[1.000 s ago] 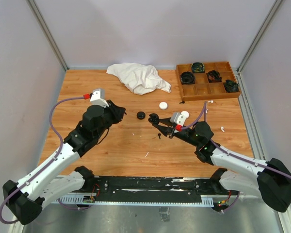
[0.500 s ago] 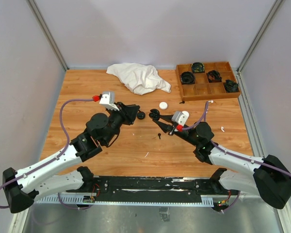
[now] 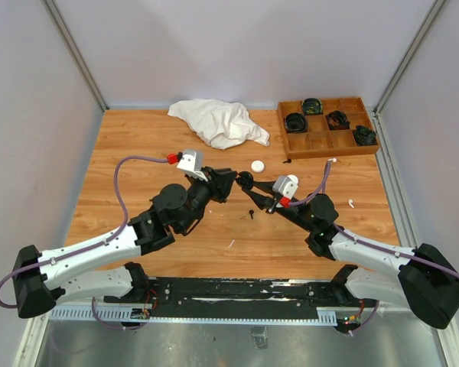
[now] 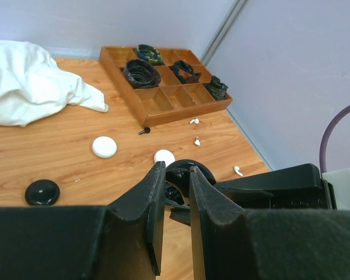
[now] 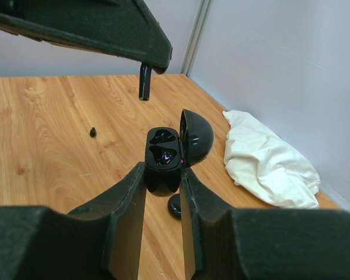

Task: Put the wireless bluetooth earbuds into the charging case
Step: Place the earbud in the charging case.

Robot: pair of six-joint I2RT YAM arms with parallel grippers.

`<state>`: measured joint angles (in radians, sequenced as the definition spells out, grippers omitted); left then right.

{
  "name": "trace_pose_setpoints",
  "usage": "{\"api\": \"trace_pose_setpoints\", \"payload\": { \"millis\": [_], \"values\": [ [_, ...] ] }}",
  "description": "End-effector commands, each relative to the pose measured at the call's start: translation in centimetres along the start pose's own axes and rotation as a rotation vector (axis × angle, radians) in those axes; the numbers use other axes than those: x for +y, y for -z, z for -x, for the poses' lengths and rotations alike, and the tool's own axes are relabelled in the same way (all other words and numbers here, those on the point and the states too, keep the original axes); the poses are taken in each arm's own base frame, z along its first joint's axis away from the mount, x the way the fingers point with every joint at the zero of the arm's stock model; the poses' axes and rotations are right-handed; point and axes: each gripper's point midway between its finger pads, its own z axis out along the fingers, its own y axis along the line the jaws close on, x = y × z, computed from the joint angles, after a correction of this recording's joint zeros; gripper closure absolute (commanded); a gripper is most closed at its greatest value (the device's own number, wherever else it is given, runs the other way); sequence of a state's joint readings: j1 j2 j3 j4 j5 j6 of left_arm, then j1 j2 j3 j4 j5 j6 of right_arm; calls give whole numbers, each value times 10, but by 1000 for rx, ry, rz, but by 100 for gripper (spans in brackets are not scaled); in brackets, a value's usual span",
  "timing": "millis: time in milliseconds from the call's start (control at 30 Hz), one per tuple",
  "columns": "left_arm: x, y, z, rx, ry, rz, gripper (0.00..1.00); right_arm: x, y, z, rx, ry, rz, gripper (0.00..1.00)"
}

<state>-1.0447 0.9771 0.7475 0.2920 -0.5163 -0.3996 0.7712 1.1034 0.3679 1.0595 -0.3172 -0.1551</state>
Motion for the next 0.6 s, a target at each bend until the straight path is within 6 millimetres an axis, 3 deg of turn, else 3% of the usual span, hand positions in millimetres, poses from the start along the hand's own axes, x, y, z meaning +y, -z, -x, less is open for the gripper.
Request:
{"api": "trace_pose_setpoints", "payload": {
  "millis": [0,567],
  "values": [
    [-12,-5,11,-55,-3,-14,82,3,-1,20,-77,-13,-5,99],
    [-8,-13,-10,-30,-72,21,82,4,0,24,-96,-28,-6,99]
  ]
}}
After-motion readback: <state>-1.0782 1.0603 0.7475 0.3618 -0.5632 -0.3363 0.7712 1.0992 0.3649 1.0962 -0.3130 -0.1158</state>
